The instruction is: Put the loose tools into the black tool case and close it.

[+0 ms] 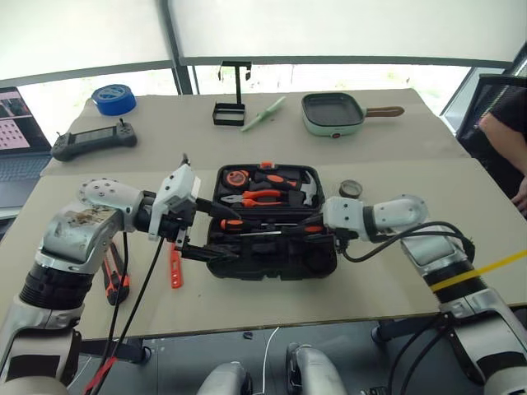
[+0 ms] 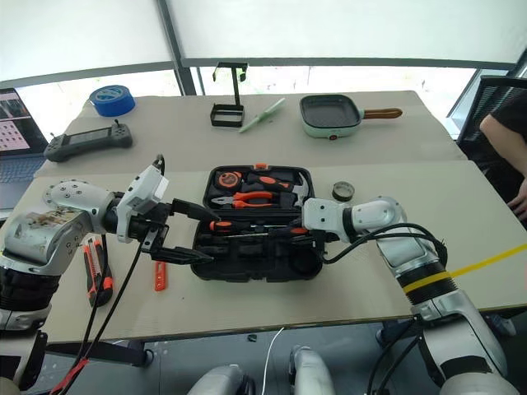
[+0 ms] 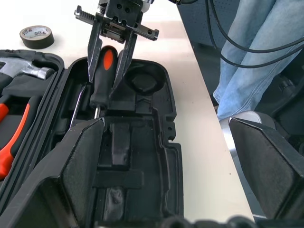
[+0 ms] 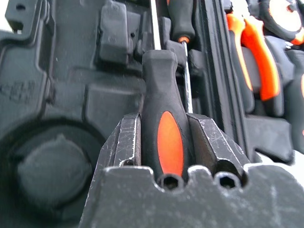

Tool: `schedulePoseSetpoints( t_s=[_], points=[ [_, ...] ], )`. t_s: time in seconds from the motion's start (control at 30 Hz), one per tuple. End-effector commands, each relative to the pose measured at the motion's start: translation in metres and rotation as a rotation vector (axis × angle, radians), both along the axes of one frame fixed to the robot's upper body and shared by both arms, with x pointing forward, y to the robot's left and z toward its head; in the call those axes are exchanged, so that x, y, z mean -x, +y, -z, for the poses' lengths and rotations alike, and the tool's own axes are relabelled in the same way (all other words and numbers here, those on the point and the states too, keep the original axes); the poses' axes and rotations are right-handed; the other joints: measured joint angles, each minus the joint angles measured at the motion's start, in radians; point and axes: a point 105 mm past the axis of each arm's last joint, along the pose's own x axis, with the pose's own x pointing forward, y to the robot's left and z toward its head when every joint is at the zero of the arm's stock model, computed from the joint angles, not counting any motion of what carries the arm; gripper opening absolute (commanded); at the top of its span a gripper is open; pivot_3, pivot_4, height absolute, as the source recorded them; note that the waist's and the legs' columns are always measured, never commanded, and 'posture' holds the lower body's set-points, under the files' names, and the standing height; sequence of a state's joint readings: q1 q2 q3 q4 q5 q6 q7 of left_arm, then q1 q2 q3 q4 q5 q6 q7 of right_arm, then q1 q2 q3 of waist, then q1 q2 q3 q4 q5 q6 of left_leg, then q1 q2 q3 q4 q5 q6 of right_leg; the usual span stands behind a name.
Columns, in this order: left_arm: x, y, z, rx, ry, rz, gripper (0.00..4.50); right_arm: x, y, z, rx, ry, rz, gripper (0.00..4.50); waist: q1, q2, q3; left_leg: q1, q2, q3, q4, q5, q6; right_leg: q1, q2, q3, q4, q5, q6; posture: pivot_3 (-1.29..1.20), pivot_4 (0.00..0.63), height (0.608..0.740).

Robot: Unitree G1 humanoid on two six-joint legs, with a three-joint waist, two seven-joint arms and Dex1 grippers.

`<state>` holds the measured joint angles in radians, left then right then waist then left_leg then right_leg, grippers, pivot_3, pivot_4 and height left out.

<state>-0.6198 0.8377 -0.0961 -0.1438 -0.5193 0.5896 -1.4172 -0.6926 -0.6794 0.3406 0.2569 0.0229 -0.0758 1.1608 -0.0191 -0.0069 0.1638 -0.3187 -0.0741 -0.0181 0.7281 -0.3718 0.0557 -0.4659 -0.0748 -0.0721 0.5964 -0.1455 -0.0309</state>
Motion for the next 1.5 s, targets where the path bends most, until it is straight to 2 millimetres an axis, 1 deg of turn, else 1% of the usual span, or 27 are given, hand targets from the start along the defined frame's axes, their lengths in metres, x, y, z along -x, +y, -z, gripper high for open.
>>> schedulePoseSetpoints(
  t_s=[0.03,0.1,0.13,0.27,0.33,0.37,0.43,0.53,0.6,0.67,0.7,0.8,0.83,0.93,1.0,1.07,1.17,1.27,1.37,1.43,1.5],
  points=[
    [0.003,-0.001,-0.014,0.023,-0.052,0.008,4.5,-0.001,-0.003,-0.006,0.004,-0.031,-0.011,1.05,0.002,0.0,0.0,0.0,0.0,-0.001,0.0,0.001,-0.001,0.0,0.0,0.0,0.0,0.0,-0.001,0.0,0.15,0.74],
    [0.002,-0.002,-0.015,0.025,-0.058,0.009,4.5,0.001,0.001,-0.01,-0.021,-0.016,-0.025,2.07,0.003,0.0,0.0,0.001,0.001,-0.002,0.0,0.001,-0.003,0.001,0.0,0.0,0.001,0.001,-0.002,0.0,0.15,0.74],
    [0.002,-0.002,-0.015,0.025,-0.058,0.009,4.5,0.001,0.003,-0.013,-0.033,-0.025,-0.03,2.25,0.003,0.0,0.0,0.001,0.001,-0.003,0.0,0.002,-0.003,0.001,0.0,0.0,0.001,0.001,-0.002,0.0,0.15,0.74],
    [-0.001,-0.004,-0.017,0.029,-0.064,0.008,4.5,-0.003,0.012,-0.025,-0.09,-0.038,-0.009,3.71,0.003,0.0,0.0,0.001,0.002,-0.003,0.0,0.002,-0.003,0.001,0.0,0.001,0.001,0.001,-0.003,0.0,0.15,0.74],
    [-0.002,-0.004,-0.017,0.03,-0.067,0.009,4.5,-0.004,0.013,-0.028,-0.107,-0.031,0.002,4.34,0.004,0.0,0.0,0.001,0.002,-0.003,0.0,0.002,-0.003,0.001,0.0,0.001,0.001,0.002,-0.003,0.0,0.15,0.74],
    [-0.002,-0.004,-0.018,0.031,-0.069,0.009,4.5,-0.004,0.013,-0.03,-0.119,-0.025,0.012,4.47,0.006,0.0,0.0,0.0,0.002,-0.003,0.0,0.002,-0.003,0.0,0.0,0.001,0.001,0.002,-0.003,0.0,0.15,0.74],
    [-0.003,-0.005,-0.019,0.032,-0.071,0.009,4.5,-0.004,0.013,-0.032,-0.129,-0.019,0.022,4.47,0.007,0.0,0.0,0.0,0.001,-0.004,0.0,0.002,-0.003,0.0,0.0,0.0,0.001,0.002,-0.003,0.0,0.15,0.74],
    [-0.003,-0.005,-0.019,0.034,-0.074,0.008,4.5,-0.006,0.02,-0.038,-0.211,0.026,0.057,4.47,0.005,0.0,0.0,-0.001,0.001,-0.004,0.0,0.002,-0.003,0.0,0.0,0.0,0.0,0.002,-0.003,0.0,0.15,0.74],
    [-0.004,-0.005,-0.018,0.032,-0.077,0.004,4.5,-0.012,0.026,-0.042,-0.286,0.074,0.104,3.94,0.005,0.0,0.0,-0.001,0.001,-0.004,0.0,0.002,-0.003,0.0,0.0,0.0,0.001,0.002,-0.003,0.0,0.15,0.74],
    [-0.005,-0.004,-0.017,0.025,-0.082,-0.002,4.5,-0.015,0.029,-0.042,-0.305,0.091,0.122,3.42,0.004,0.0,0.0,-0.001,0.001,-0.004,0.0,0.002,-0.003,0.0,0.0,0.001,0.001,0.002,-0.003,0.0,0.15,0.74],
    [-0.006,-0.004,-0.016,0.022,-0.085,-0.005,4.5,-0.015,0.03,-0.041,-0.301,0.091,0.124,3.02,0.004,0.0,0.0,-0.001,0.001,-0.004,0.0,0.002,-0.003,0.0,0.0,0.001,0.001,0.002,-0.003,0.0,0.15,0.74],
    [-0.007,-0.003,-0.014,0.019,-0.084,-0.011,4.5,-0.015,0.035,-0.033,-0.278,0.098,0.114,2.04,0.007,0.0,0.0,-0.001,0.001,-0.004,0.0,0.002,-0.003,-0.001,0.0,0.0,0.001,0.002,-0.003,0.0,0.15,0.74],
    [-0.007,-0.003,-0.014,0.019,-0.084,-0.013,4.5,-0.015,0.037,-0.031,-0.276,0.105,0.113,1.65,0.008,0.0,0.0,-0.001,0.001,-0.005,0.0,0.002,-0.003,-0.001,0.0,0.0,0.001,0.002,-0.003,0.0,0.15,0.74],
    [-0.007,-0.003,-0.014,0.019,-0.084,-0.016,4.5,-0.015,0.041,-0.027,-0.266,0.111,0.106,0.67,0.005,0.0,0.0,-0.002,0.001,-0.005,0.0,0.002,-0.003,-0.001,0.0,0.0,0.001,0.002,-0.003,0.0,0.15,0.74],
    [-0.008,-0.002,-0.014,0.019,-0.086,-0.018,4.5,-0.013,0.043,-0.019,-0.233,0.124,0.092,0.03,0.005,0.0,0.0,-0.002,0.001,-0.005,0.0,0.002,-0.003,-0.001,0.0,0.0,0.001,0.002,-0.003,0.0,0.15,0.74],
    [-0.008,-0.002,-0.014,0.019,-0.087,-0.021,4.5,-0.012,0.045,-0.011,-0.205,0.138,0.087,0.03,0.004,0.0,0.0,-0.002,0.001,-0.005,0.0,0.002,-0.003,-0.001,0.001,0.0,0.001,0.002,-0.003,0.0,0.15,0.74],
    [-0.009,-0.002,-0.015,0.019,-0.089,-0.024,4.5,-0.008,0.043,0.012,-0.107,0.152,0.082,0.03,0.003,0.0,0.0,-0.001,0.001,-0.005,0.0,0.002,-0.003,-0.001,0.001,0.0,0.001,0.002,-0.003,0.0,0.15,0.74],
    [-0.009,-0.002,-0.015,0.019,-0.091,-0.026,4.5,-0.002,0.043,0.024,-0.066,0.18,0.064,0.03,0.003,0.0,0.0,0.0,0.001,-0.005,0.0,0.002,-0.003,0.0,0.001,0.0,0.001,0.002,-0.003,0.0,0.15,0.74],
    [-0.01,-0.002,-0.015,0.018,-0.093,-0.029,4.5,-0.001,0.037,0.041,0.025,0.189,0.079,0.03,0.003,0.0,0.0,0.0,0.001,-0.005,0.0,0.002,-0.003,0.0,0.001,0.0,0.001,0.002,-0.003,0.0,0.15,0.74],
    [-0.01,-0.002,-0.014,0.016,-0.094,-0.029,4.5,-0.001,0.033,0.048,0.081,0.177,0.078,0.03,0.004,0.0,-0.001,0.001,0.001,-0.005,0.0,0.002,-0.003,0.001,0.001,0.0,0.001,0.002,-0.003,0.0,0.15,0.74],
    [-0.011,-0.002,-0.013,0.015,-0.094,-0.029,4.5,-0.003,0.032,0.047,0.095,0.15,0.075,0.03,0.005,0.0,-0.001,0.002,0.001,-0.005,0.0,0.002,-0.003,0.003,0.001,0.0,0.001,0.002,-0.003,0.0,0.15,0.74]
  ],
)
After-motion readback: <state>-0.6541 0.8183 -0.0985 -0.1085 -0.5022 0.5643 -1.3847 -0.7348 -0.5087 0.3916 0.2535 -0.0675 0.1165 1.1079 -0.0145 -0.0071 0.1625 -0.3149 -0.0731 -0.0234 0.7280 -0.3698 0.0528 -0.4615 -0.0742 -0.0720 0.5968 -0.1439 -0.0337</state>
